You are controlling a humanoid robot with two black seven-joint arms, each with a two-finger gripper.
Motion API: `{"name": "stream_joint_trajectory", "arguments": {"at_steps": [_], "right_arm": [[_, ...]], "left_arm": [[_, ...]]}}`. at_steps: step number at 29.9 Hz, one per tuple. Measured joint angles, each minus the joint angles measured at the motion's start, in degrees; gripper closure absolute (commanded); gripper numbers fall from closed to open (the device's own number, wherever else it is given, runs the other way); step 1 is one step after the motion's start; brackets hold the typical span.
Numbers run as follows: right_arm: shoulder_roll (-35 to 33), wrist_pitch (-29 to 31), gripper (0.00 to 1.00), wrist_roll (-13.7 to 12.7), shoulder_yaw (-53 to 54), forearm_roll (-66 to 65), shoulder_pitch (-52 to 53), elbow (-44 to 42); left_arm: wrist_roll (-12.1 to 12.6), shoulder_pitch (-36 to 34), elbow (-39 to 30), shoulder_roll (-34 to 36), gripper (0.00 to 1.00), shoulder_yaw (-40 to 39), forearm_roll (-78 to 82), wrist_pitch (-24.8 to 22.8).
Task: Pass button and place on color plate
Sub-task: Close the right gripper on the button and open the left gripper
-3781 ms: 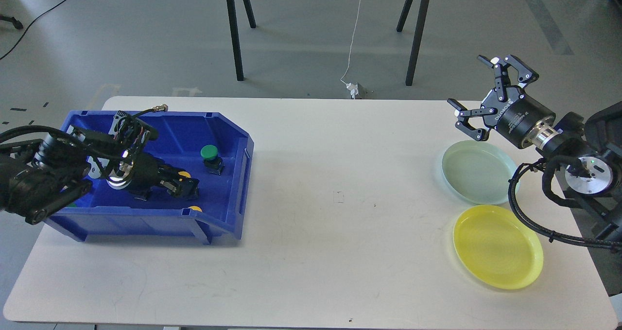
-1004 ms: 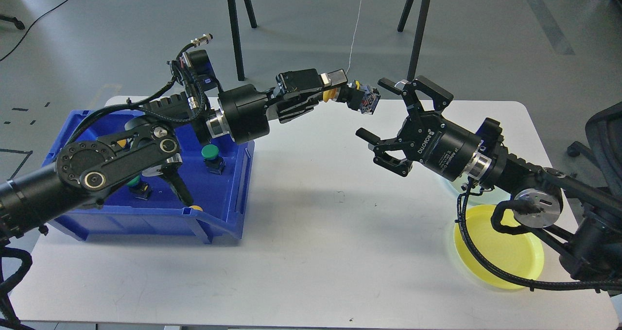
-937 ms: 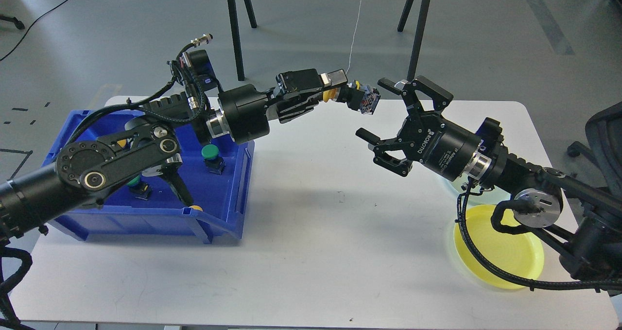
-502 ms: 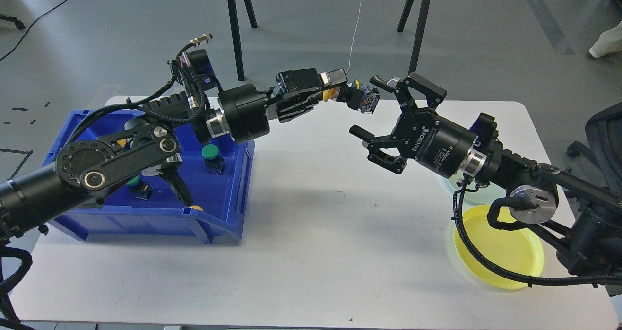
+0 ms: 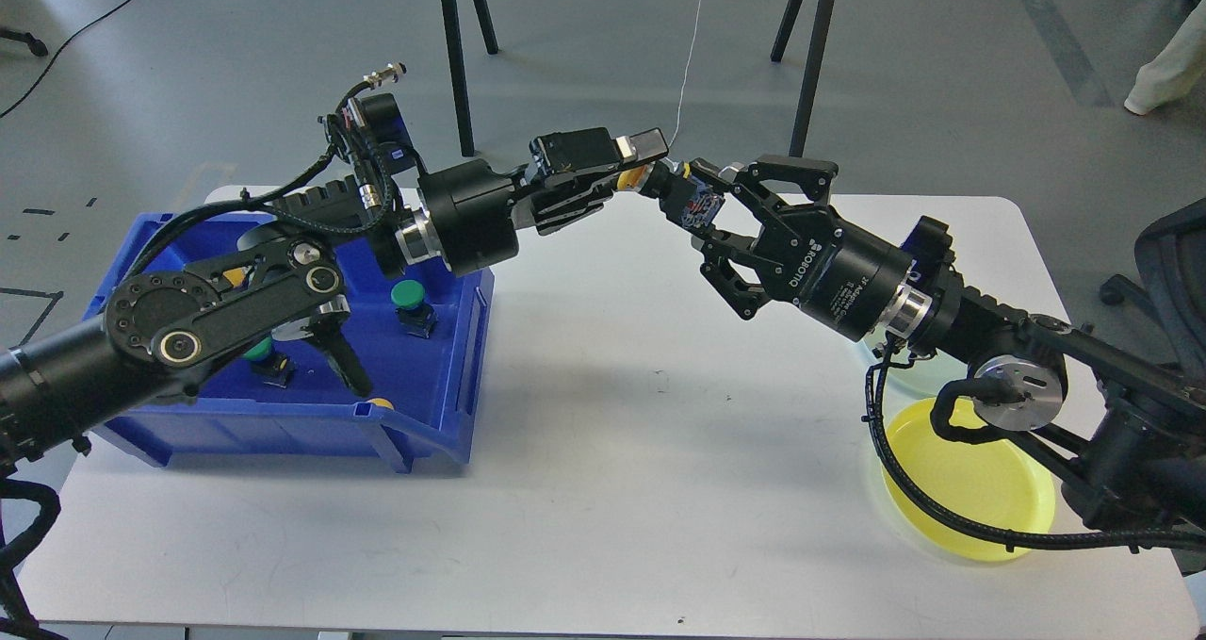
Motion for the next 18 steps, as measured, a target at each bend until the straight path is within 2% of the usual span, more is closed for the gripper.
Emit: {"name": "stream_joint_trajectory", "arguments": {"at_steps": [6, 8, 11, 18], "right_arm": [[0.2, 0.0, 0.99, 0.1, 0.4, 0.0, 0.0, -0.2], [0.2, 0.0, 0.99, 0.1, 0.4, 0.0, 0.0, -0.4], [0.2, 0.0, 0.99, 0.1, 0.5, 0.0, -0.1, -0.5], [0.0, 0.0, 0.99, 0.2, 0.5, 0.1, -0.4, -0.6]], "left_arm": [[0.0, 0.0, -0.1, 0.0, 0.91, 0.0, 0.0, 0.0], [0.0, 0.1, -0.1, 0.0, 0.77, 0.0, 0.0, 0.0], [0.0, 0.2, -0.1, -0.1, 0.45, -0.1, -0.1, 0.3], [0.0, 1.7, 0.1, -0.3, 0.32, -2.6, -2.8, 0.5]]}}
